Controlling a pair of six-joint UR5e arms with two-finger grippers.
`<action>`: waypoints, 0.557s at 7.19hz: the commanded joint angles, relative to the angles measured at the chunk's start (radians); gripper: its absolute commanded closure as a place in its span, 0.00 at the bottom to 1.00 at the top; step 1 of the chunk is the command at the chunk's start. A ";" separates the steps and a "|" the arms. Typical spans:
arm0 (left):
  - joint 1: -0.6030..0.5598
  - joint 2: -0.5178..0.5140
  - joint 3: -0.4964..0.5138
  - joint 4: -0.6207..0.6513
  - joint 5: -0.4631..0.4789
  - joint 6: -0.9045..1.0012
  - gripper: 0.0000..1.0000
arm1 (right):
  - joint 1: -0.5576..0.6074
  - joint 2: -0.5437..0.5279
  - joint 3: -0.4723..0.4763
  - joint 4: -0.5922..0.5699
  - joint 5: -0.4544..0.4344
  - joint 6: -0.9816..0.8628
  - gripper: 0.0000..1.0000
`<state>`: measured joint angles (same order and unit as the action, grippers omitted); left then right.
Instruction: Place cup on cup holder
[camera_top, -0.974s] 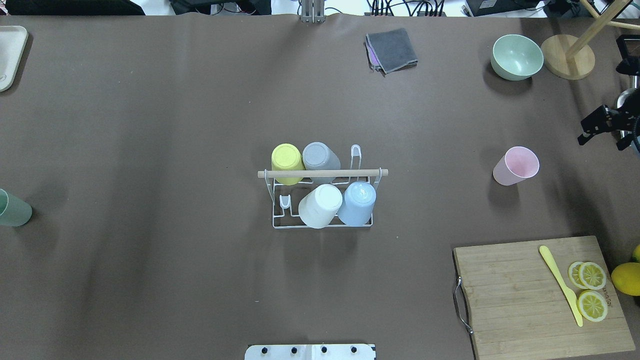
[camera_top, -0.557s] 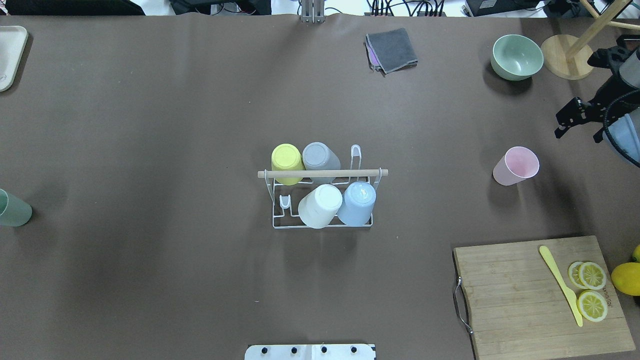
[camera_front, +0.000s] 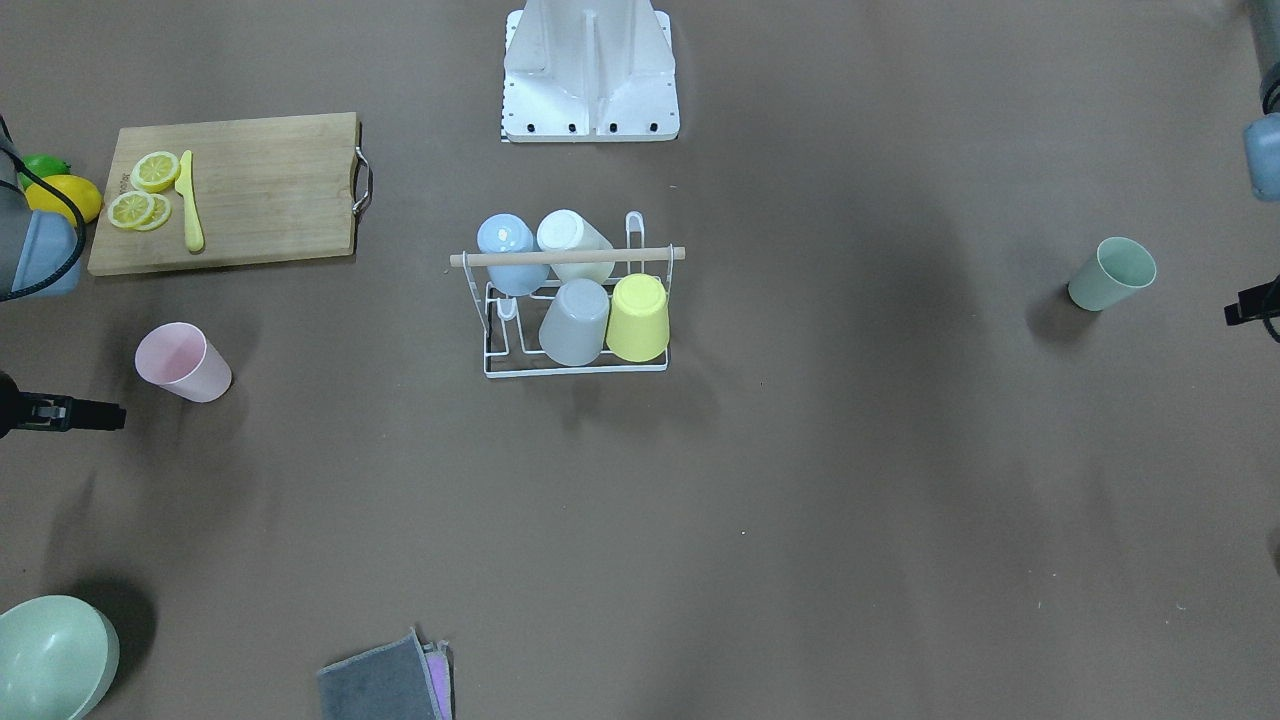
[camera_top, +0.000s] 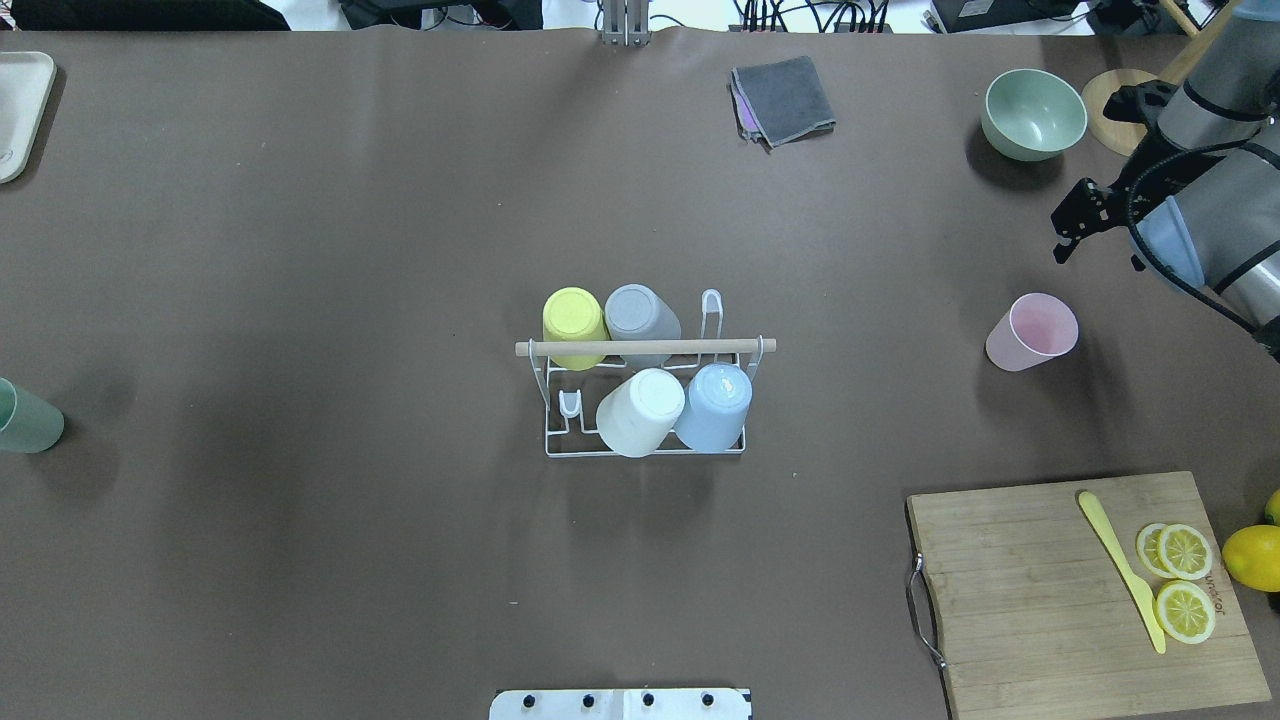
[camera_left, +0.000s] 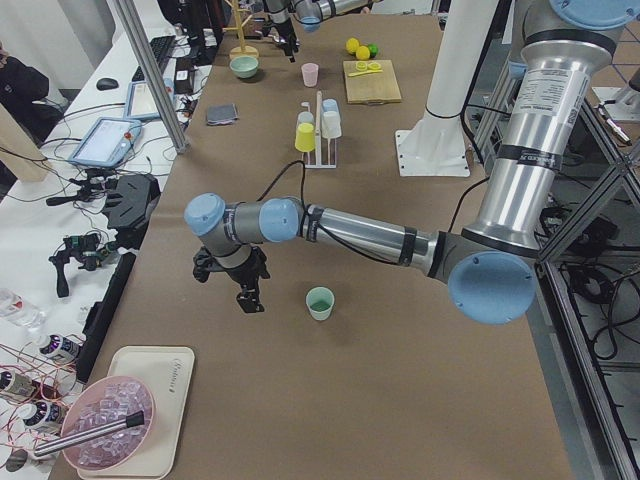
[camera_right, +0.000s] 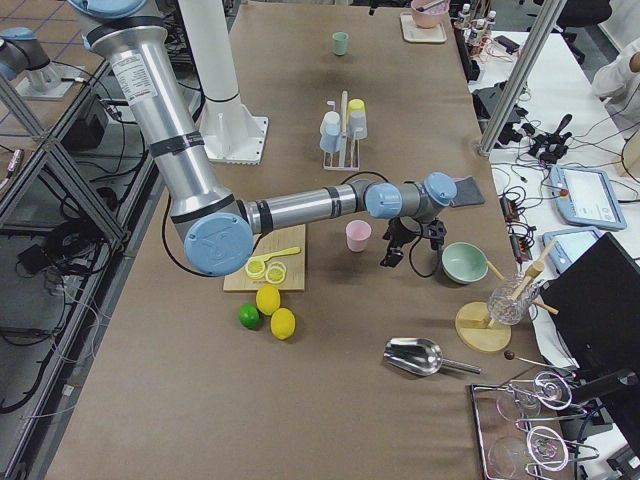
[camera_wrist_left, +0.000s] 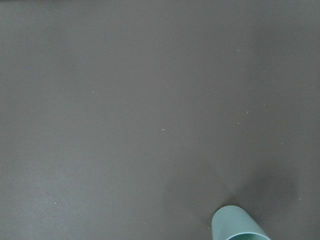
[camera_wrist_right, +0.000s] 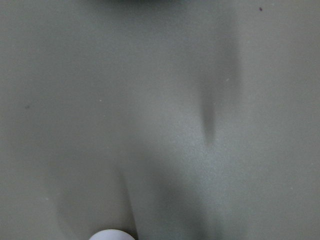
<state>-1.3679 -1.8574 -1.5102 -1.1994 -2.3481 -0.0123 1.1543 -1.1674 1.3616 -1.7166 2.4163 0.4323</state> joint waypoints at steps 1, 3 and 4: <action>0.055 -0.072 0.082 0.049 0.001 0.017 0.02 | -0.004 0.052 -0.047 -0.023 0.006 -0.004 0.00; 0.117 -0.111 0.187 0.102 0.001 0.174 0.02 | -0.018 0.109 -0.087 -0.076 0.014 -0.004 0.00; 0.127 -0.133 0.212 0.124 0.000 0.207 0.02 | -0.033 0.111 -0.090 -0.078 0.015 -0.004 0.00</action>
<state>-1.2674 -1.9646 -1.3422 -1.1049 -2.3473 0.1336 1.1364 -1.0707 1.2835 -1.7822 2.4281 0.4284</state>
